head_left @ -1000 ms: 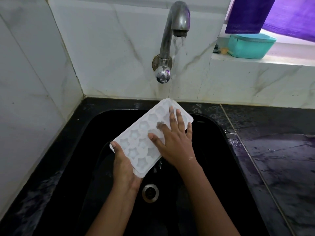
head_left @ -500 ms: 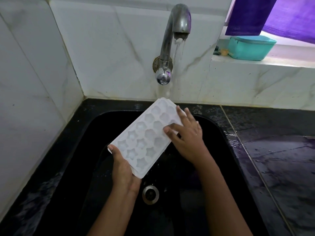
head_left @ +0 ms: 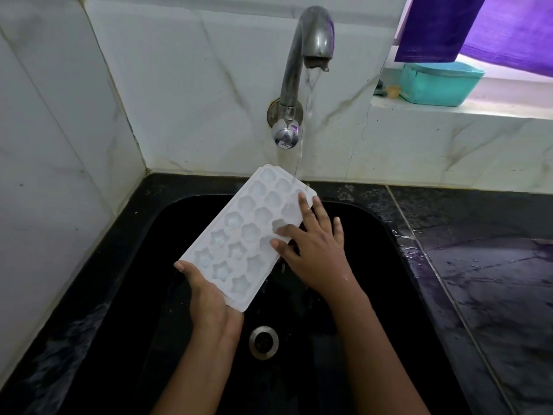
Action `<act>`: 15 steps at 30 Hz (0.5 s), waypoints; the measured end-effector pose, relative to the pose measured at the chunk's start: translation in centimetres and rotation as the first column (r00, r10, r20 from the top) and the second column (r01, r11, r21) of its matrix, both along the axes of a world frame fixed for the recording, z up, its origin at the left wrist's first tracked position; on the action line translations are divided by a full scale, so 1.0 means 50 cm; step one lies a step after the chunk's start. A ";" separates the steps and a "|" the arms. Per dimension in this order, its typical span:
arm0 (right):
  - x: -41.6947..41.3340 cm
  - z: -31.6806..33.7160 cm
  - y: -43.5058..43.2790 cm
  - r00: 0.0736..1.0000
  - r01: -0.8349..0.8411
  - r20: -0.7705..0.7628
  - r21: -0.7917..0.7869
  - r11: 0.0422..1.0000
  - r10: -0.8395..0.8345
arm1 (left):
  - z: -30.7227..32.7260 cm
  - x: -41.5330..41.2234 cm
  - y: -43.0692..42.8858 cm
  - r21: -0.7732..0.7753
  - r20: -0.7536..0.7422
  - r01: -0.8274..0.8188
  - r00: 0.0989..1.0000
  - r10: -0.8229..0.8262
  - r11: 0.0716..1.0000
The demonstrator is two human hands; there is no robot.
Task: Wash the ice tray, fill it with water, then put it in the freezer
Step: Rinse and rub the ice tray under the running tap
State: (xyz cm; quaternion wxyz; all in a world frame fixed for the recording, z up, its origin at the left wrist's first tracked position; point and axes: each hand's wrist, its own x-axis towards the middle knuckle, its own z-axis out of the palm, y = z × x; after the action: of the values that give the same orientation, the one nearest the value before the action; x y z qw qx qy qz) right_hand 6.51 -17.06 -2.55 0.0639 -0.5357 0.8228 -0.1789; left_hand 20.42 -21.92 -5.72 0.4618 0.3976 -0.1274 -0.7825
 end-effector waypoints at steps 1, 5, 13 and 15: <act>0.002 0.000 0.000 0.999 0.032 -0.026 -0.011 0.999 -0.032 | 0.003 -0.003 0.003 0.000 0.004 0.004 1.000 -0.004 1.000; 0.020 -0.007 -0.007 0.999 0.004 -0.040 -0.044 0.999 -0.006 | 0.005 -0.008 0.007 0.004 -0.003 0.013 1.000 -0.013 1.000; 0.023 -0.009 -0.007 0.997 0.049 -0.056 -0.054 0.997 -0.052 | 0.001 -0.010 0.010 -0.007 -0.053 0.032 0.998 -0.032 0.999; 0.020 -0.011 -0.008 1.000 0.002 -0.022 -0.024 1.000 -0.003 | -0.002 -0.006 0.005 -0.018 -0.085 0.025 0.996 -0.026 1.000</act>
State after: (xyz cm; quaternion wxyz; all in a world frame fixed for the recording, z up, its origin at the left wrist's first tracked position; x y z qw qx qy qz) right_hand 7.52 -17.47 -3.09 0.0480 -0.5373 0.8219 -0.1829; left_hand 20.12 -21.69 -5.83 0.4603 0.3580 -0.1193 -0.8036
